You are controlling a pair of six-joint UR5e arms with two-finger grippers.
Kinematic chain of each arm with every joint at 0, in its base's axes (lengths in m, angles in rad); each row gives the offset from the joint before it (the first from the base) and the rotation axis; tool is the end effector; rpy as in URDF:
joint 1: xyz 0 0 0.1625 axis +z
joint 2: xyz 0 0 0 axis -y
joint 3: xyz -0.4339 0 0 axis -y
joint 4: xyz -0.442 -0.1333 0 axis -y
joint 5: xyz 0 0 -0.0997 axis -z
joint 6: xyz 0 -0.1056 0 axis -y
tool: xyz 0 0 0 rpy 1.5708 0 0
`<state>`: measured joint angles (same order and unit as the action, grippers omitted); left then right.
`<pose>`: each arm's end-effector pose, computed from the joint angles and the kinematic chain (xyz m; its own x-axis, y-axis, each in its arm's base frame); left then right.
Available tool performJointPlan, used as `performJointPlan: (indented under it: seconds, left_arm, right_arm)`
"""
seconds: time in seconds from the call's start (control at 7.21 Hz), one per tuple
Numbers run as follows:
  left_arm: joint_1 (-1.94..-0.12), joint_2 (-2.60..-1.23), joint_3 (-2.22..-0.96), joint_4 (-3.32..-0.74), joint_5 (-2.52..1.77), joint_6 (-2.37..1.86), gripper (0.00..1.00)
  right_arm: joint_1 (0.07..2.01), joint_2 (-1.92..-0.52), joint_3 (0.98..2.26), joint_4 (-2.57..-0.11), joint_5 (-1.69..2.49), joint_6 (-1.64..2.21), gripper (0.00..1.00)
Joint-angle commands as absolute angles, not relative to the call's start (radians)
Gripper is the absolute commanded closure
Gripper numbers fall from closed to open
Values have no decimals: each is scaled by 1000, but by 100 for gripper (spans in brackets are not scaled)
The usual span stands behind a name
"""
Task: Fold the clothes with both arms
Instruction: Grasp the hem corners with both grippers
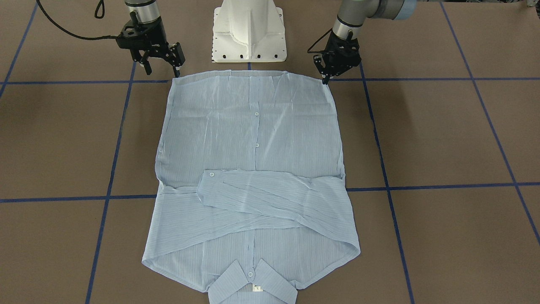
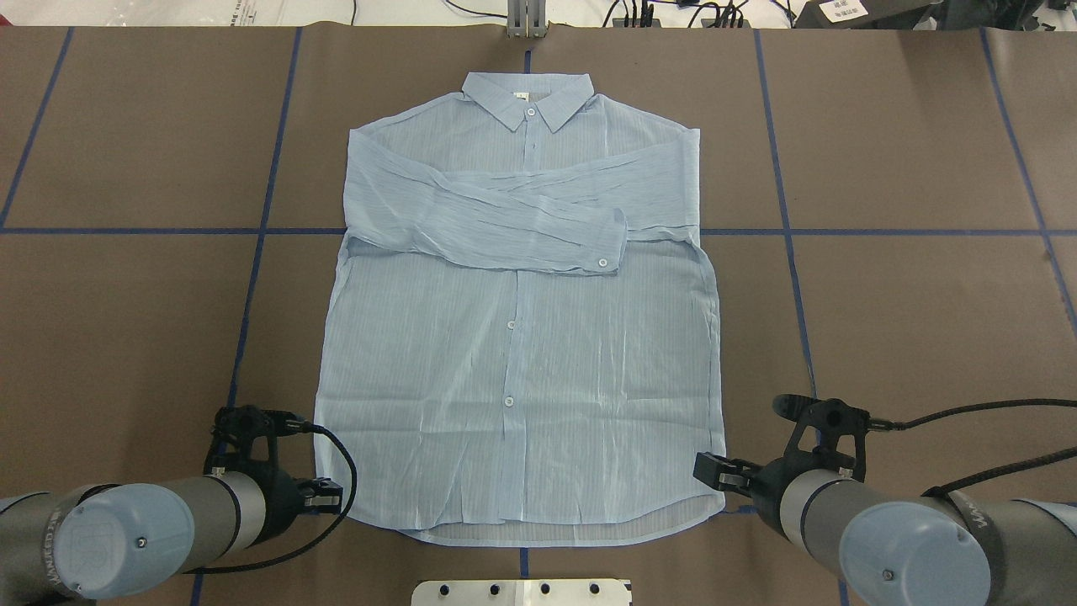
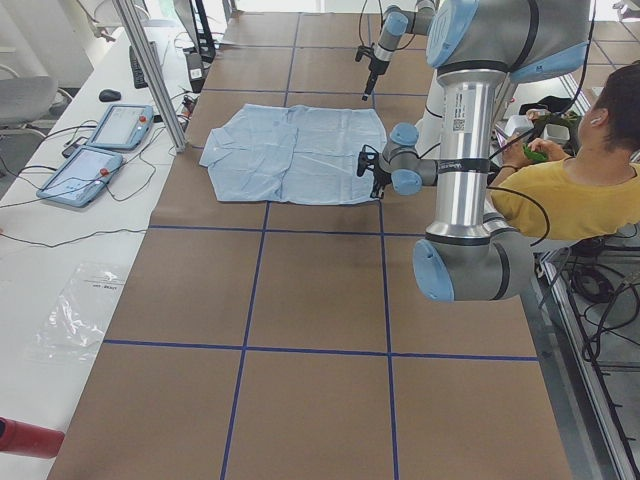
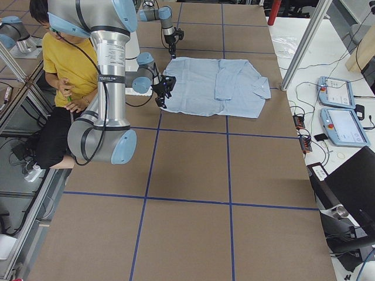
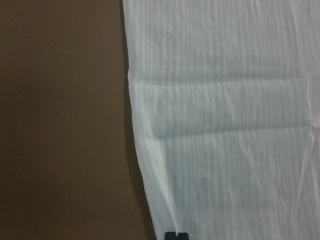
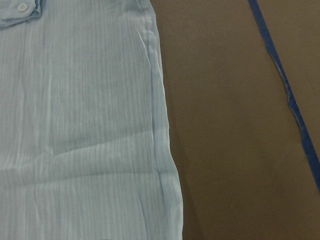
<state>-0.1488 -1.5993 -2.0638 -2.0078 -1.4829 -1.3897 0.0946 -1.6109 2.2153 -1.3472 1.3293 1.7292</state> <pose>0.5119 -0.2209 0.3549 0.5985 0.0917 -0.7959 0.1128 0.9739 0.1970 -0.4721 -0.2041 0.3408 0.6228 0.2129 0.7529 -0.3700 0.9280 0.0435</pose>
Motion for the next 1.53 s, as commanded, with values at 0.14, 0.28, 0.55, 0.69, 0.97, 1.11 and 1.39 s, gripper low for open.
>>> performJointPlan:
  seconds: [0.14, 0.28, 0.55, 0.69, 0.97, 1.11, 1.39]
  left_arm:
    - [-149, -1608, -2069, -2009, -1433, -1390, 100]
    - [-149, -1608, -2071, -2010, -1431, -1390, 100]
    - [-147, -1606, -2082, -2010, -1411, -1390, 100]
    - [-147, -1605, -2085, -2010, -1411, -1390, 100]
    - [-147, -1605, -2086, -2010, -1411, -1390, 100]
    - [-147, -1605, -2086, -2011, -1411, -1390, 100]
    - [-147, -1605, -2086, -2010, -1411, -1390, 100]
  right_arm:
    - [-10, -1664, 2161, -1232, 1208, 1828, 34]
    - [-21, -1663, 2160, -1233, 1206, 1829, 48]
    - [-40, -1655, 2132, -1233, 1183, 1829, 48]
    - [-47, -1646, 2120, -1233, 1174, 1829, 48]
    - [-55, -1625, 2103, -1235, 1161, 1829, 48]
    - [-58, -1615, 2086, -1235, 1161, 1829, 49]
    - [-58, -1608, 2085, -1235, 1161, 1829, 68]
